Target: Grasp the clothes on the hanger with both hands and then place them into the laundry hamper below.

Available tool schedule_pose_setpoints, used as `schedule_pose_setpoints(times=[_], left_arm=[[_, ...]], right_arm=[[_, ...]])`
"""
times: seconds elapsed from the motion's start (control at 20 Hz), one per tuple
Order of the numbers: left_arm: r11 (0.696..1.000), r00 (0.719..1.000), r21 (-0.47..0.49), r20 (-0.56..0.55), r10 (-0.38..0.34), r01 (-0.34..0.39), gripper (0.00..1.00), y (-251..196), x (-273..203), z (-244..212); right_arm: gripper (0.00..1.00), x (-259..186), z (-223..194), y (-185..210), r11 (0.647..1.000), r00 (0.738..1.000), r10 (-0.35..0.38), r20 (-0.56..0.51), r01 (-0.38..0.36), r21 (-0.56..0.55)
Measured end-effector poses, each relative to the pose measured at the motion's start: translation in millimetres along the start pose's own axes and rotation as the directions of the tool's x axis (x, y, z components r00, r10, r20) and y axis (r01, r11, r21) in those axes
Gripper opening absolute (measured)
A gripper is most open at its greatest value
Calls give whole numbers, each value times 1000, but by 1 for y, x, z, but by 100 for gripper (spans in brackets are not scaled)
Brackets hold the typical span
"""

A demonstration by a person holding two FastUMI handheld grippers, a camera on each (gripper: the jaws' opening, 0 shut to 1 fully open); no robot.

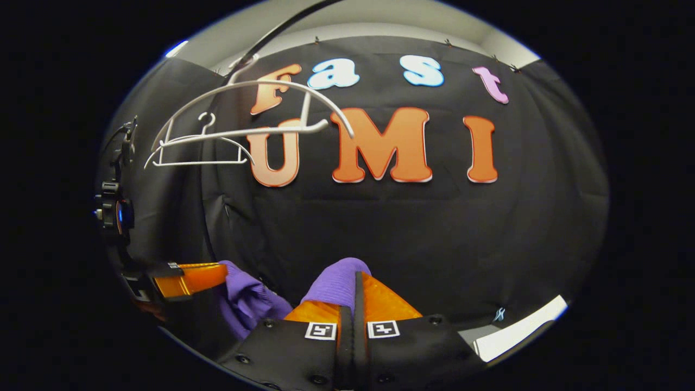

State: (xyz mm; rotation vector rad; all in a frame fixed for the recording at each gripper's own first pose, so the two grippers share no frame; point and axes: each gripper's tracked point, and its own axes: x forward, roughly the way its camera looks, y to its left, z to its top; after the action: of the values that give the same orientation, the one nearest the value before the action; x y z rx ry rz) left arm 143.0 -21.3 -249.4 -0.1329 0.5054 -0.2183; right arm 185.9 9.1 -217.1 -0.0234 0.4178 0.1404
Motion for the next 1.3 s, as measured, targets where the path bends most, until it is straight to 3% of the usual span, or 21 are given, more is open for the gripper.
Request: schedule_pose_setpoints(times=[0.2,0.3,0.5,0.7,0.85,1.1,1.15,1.2,1.25,1.3], left_arm=[[996,981,-29,-172,-88,84,3,-42,24,-58],[997,963,-13,-261,-71,70,3,-45,31,-90],[999,909,-46,-416,-15,-4,4,-45,29,-131],[999,856,-44,-518,0,-26,5,-52,12,-154],[998,850,-47,-526,11,-42,5,-52,13,-155],[996,846,-62,-532,18,-60,6,-53,11,-155],[996,855,-62,-519,17,-57,9,-54,15,-152],[997,865,-55,-502,20,-55,6,-53,19,-148],[998,868,-30,-495,30,-52,29,-47,19,-150],[999,869,-8,-493,41,-52,24,-44,18,-150]], right_arm=[[7,5,-61,-15,996,980,-45,-193,58,63],[8,5,-98,-14,990,950,-28,-310,70,125],[7,-2,-153,-18,990,875,-36,-482,99,105],[8,-7,-184,-15,990,809,-23,-587,102,102],[8,-5,-199,-13,989,779,-11,-627,101,108],[7,-7,-210,-18,988,755,-9,-655,108,110],[25,-5,-207,-17,987,759,-1,-651,104,119],[43,-1,-206,-16,987,763,1,-647,102,121],[62,-1,-205,-20,988,764,-11,-645,107,109],[68,1,-205,-23,988,764,-25,-645,118,102]])
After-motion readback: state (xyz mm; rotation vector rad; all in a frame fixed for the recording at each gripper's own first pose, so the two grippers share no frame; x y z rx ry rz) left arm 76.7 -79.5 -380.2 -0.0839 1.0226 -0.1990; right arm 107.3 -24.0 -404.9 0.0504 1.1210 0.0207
